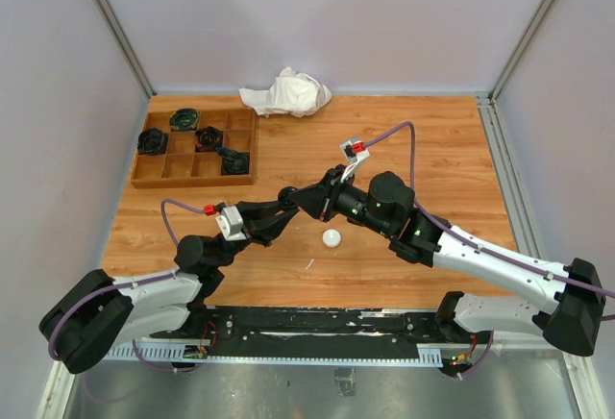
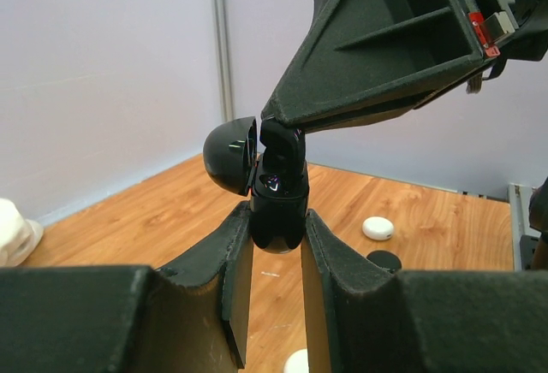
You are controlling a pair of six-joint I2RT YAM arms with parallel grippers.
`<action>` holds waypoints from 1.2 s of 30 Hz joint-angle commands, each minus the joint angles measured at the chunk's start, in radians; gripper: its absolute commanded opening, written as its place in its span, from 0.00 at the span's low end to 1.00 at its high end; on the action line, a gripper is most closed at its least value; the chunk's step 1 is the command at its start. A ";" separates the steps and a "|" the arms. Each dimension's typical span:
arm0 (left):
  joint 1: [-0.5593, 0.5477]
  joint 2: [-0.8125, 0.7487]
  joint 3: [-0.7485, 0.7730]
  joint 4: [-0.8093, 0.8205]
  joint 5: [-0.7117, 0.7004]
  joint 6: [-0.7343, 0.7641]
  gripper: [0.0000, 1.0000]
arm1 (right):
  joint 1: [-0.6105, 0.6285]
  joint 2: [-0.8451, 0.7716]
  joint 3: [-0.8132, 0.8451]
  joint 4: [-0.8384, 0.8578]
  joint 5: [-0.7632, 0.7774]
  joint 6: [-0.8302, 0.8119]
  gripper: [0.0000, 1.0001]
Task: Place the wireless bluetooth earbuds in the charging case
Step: Place the earbud in the charging case, then close the charging case.
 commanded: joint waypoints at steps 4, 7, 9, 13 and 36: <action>-0.007 -0.002 0.014 0.075 -0.041 0.006 0.00 | -0.007 0.004 0.013 -0.129 0.061 0.025 0.17; -0.007 0.004 0.011 0.075 -0.049 0.011 0.00 | -0.005 0.017 0.030 -0.153 0.055 0.023 0.20; -0.007 0.004 0.010 0.073 -0.057 0.014 0.00 | 0.000 0.021 0.035 -0.156 0.048 0.018 0.22; -0.007 -0.005 0.011 0.039 -0.077 0.017 0.00 | 0.000 0.011 0.035 -0.152 0.035 -0.002 0.24; -0.007 -0.031 0.027 -0.113 0.113 0.022 0.00 | -0.147 -0.045 0.217 -0.466 -0.262 -0.444 0.52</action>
